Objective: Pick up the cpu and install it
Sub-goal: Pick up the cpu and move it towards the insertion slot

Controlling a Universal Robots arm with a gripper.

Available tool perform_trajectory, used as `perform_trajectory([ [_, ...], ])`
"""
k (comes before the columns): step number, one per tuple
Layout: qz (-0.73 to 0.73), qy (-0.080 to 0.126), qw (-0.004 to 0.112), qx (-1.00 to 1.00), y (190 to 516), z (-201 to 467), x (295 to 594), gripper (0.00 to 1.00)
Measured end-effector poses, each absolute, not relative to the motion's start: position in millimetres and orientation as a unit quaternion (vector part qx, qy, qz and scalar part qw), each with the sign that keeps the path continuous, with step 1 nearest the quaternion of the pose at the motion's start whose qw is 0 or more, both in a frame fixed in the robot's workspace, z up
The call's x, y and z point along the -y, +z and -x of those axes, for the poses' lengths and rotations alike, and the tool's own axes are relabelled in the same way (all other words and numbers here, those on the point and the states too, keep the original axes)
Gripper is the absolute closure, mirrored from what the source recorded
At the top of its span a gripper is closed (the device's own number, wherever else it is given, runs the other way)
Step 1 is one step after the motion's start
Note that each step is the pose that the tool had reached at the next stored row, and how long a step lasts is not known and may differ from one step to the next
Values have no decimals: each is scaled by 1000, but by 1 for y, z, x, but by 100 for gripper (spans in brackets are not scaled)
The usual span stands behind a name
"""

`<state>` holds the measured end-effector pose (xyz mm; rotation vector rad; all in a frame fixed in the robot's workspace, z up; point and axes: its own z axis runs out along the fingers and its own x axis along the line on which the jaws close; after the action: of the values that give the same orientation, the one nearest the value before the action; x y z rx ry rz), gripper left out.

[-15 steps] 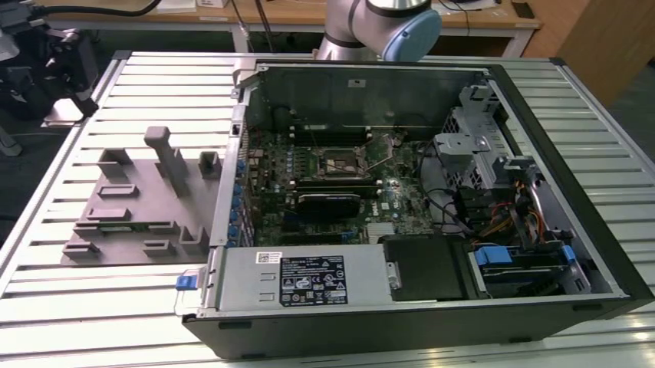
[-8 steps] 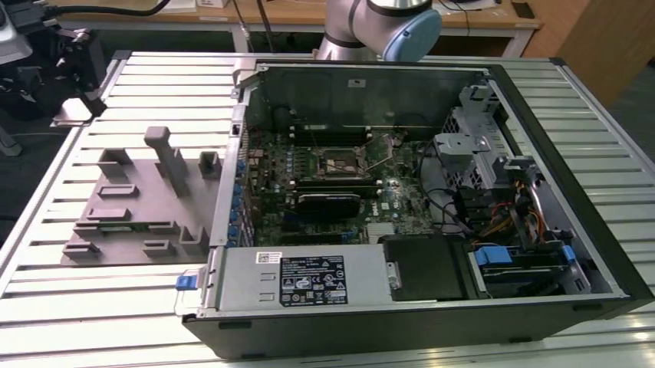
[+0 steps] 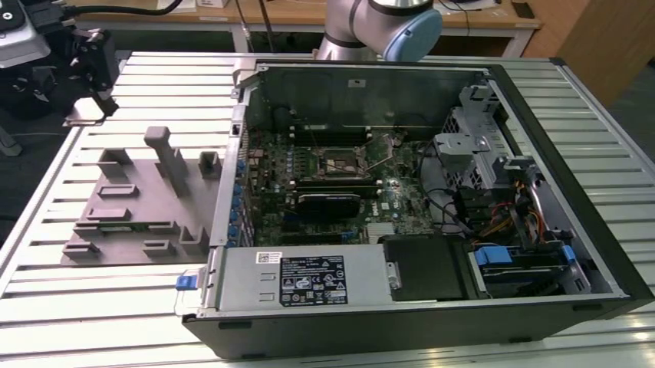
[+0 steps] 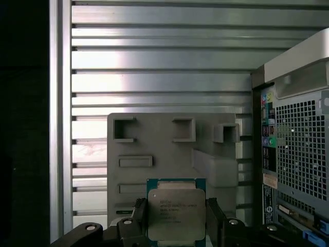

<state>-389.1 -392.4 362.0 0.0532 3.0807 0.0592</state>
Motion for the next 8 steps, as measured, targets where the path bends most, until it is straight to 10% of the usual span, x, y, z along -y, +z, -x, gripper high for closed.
perform_trajectory([
  [8,-17,19,30,-999,362,377,392,46],
])
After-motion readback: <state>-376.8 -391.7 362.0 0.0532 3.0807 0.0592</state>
